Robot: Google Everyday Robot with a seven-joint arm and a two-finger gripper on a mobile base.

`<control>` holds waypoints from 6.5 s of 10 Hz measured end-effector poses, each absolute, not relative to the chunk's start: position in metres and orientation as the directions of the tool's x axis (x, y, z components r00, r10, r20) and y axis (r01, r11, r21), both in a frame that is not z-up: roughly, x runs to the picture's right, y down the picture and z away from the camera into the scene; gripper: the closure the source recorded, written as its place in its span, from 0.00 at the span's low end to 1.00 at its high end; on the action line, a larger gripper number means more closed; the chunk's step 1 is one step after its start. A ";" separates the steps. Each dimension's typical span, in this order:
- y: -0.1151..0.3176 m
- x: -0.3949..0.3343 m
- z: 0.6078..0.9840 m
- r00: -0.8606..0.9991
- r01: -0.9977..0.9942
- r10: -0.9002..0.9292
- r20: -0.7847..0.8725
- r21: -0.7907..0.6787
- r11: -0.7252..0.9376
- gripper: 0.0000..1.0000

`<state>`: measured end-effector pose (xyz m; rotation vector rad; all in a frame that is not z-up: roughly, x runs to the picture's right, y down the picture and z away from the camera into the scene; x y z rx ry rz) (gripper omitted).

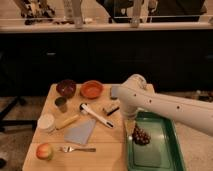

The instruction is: Wipe red bowl with towel

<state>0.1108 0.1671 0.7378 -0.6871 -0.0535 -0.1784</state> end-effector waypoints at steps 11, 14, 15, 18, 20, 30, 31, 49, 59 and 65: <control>0.172 0.058 0.718 0.911 0.261 0.019 0.412 -0.613 0.746 0.20; 0.172 0.016 0.708 0.890 0.290 0.020 0.455 -0.600 0.746 0.20; 0.173 0.003 0.707 0.888 0.292 0.021 0.459 -0.600 0.745 0.20; 0.180 -0.031 0.712 0.882 0.310 0.017 0.471 -0.607 0.731 0.20; 0.187 -0.043 0.720 0.879 0.313 0.031 0.476 -0.624 0.716 0.20; 0.197 -0.114 0.744 0.851 0.345 0.071 0.520 -0.656 0.671 0.20; 0.197 -0.114 0.744 0.851 0.346 0.070 0.520 -0.656 0.671 0.20; 0.225 -0.125 0.807 0.890 0.166 0.182 0.419 -0.668 0.725 0.20; 0.238 -0.122 0.836 0.868 0.123 0.271 0.416 -0.709 0.695 0.46; 0.239 -0.123 0.836 0.873 0.139 0.256 0.416 -0.714 0.686 0.85</control>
